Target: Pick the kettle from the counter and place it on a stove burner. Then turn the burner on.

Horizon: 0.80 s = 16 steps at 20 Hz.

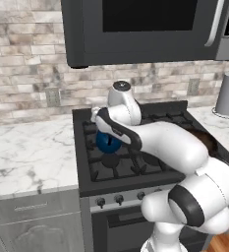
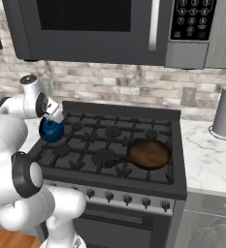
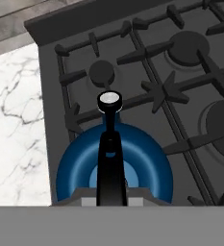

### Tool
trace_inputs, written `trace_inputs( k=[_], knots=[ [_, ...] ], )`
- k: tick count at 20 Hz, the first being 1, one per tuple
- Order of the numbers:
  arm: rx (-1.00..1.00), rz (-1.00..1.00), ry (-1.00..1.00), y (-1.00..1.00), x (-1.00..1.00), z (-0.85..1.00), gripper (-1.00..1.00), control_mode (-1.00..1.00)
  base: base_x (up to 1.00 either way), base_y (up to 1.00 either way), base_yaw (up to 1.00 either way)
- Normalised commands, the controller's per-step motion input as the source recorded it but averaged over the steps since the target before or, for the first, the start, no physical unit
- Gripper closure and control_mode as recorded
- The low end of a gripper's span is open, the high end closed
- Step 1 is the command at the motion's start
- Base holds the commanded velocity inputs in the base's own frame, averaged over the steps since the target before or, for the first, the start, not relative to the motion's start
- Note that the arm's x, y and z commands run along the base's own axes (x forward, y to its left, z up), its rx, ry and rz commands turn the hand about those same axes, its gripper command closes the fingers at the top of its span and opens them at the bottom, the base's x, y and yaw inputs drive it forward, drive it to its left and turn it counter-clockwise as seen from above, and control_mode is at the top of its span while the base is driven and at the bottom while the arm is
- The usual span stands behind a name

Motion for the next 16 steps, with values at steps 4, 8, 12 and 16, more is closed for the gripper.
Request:
trace_inputs(
  k=[4, 8, 12, 16],
  knots=[
    [0.0, 0.0, 0.21, -0.03, 0.05, 0.0, 1.0, -1.0, 0.0, 0.0, 0.0],
    [-0.02, 0.0, 0.02, 0.0, 0.02, -0.06, 1.0, -1.0, 0.0, 0.0, 0.0],
    [-0.04, 0.0, 0.0, -0.04, 0.03, -0.21, 1.0, -1.0, 0.0, 0.0, 0.0],
    [-0.03, 0.0, 0.0, -0.09, 0.0, -0.28, 1.0, -1.0, 0.0, 0.0, 0.0]
  ],
)
